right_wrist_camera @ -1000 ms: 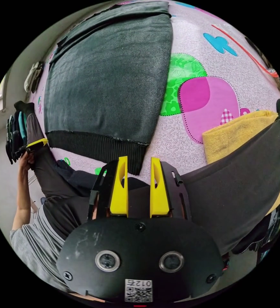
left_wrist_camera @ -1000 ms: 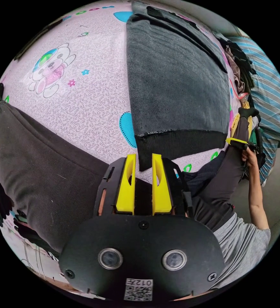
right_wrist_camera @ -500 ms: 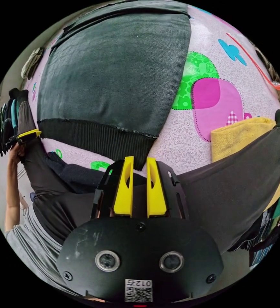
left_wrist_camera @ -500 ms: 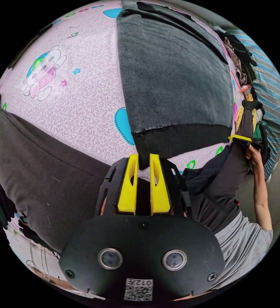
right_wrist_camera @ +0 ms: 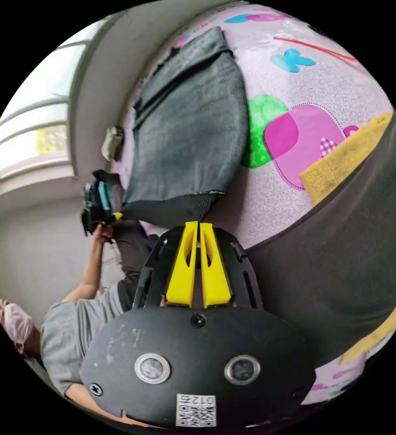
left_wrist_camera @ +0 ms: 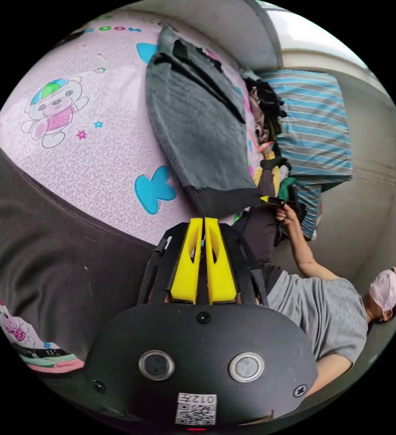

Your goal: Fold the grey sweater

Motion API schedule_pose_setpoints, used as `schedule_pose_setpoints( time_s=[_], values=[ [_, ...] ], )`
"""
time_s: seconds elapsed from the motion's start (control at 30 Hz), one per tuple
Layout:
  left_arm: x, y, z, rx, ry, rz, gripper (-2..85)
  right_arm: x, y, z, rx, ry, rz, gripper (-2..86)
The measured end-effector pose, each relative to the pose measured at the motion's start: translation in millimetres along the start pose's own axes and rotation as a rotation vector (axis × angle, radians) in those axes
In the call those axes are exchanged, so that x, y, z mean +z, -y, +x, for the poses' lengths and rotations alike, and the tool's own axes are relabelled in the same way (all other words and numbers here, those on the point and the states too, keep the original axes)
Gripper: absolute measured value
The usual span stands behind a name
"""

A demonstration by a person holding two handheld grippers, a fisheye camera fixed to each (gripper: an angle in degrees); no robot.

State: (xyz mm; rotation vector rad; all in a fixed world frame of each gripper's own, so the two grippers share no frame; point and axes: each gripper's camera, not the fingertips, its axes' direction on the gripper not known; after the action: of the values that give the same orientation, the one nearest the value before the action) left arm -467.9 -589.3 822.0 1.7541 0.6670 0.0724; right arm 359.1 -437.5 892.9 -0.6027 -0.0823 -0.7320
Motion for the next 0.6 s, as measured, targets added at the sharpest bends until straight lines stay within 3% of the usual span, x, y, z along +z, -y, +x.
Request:
schedule_pose_setpoints(
  time_s=[0.07,0.27,0.6],
  values=[
    [-15.0,-18.8,-8.8,0.043,-0.068,0.066,0.9,-13.3,-20.9,31.6,-0.005,0.176,0.103,-0.7],
    [-54.6,-73.0,-26.7,0.139,-0.218,0.251,1.0,-36.3,-70.1,77.7,-0.146,0.462,0.308,-0.7],
    [-108.9,-165.2,-16.3,0.377,-0.353,0.466,1.3,-55.4,-134.8,129.5,-0.355,0.710,0.500,-0.8]
  ],
)
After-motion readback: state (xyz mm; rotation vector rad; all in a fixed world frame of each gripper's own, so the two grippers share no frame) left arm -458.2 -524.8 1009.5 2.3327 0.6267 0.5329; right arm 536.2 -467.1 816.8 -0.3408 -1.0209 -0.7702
